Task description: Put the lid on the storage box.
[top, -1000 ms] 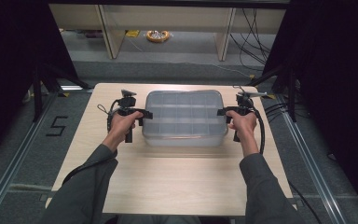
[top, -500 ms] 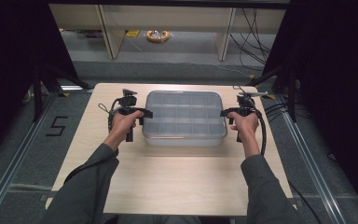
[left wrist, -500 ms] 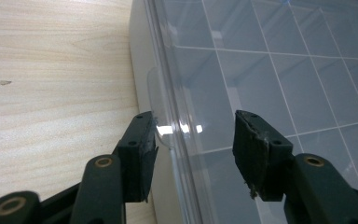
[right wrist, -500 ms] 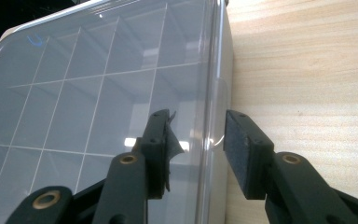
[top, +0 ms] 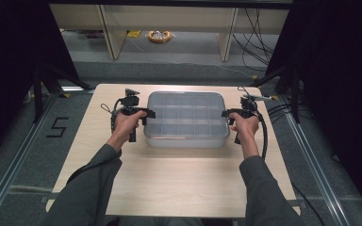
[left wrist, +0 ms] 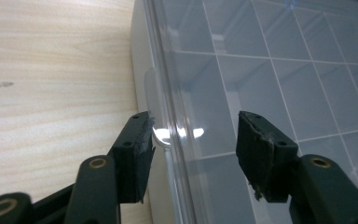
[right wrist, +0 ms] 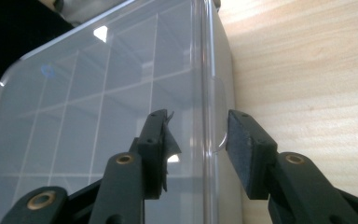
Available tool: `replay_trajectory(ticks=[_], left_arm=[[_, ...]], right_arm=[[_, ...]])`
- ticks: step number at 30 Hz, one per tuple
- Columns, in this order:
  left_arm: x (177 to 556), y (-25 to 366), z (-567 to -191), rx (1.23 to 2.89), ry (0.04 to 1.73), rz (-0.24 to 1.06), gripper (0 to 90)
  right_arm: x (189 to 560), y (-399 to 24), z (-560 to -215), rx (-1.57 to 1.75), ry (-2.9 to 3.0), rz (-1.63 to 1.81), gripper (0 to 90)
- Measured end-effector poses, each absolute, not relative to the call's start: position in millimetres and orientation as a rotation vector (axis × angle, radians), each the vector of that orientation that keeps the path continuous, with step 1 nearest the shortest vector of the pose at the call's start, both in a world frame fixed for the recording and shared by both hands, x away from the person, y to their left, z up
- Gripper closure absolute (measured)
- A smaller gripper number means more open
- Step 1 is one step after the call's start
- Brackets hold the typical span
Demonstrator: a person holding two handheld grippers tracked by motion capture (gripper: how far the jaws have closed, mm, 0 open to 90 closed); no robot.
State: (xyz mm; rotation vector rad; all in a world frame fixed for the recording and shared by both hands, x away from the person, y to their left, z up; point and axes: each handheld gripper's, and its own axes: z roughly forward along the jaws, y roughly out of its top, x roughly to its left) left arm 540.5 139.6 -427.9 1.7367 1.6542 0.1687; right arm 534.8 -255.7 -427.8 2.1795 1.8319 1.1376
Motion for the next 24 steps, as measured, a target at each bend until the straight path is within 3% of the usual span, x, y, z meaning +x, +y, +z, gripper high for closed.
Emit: replay_trajectory(ticks=[24], left_arm=[[551, 141, -435, 1.739, 1.656, 0.166, 45.5]], right_arm=[[538, -246, -431, 2.176, 1.810, 1.142, 59.1]])
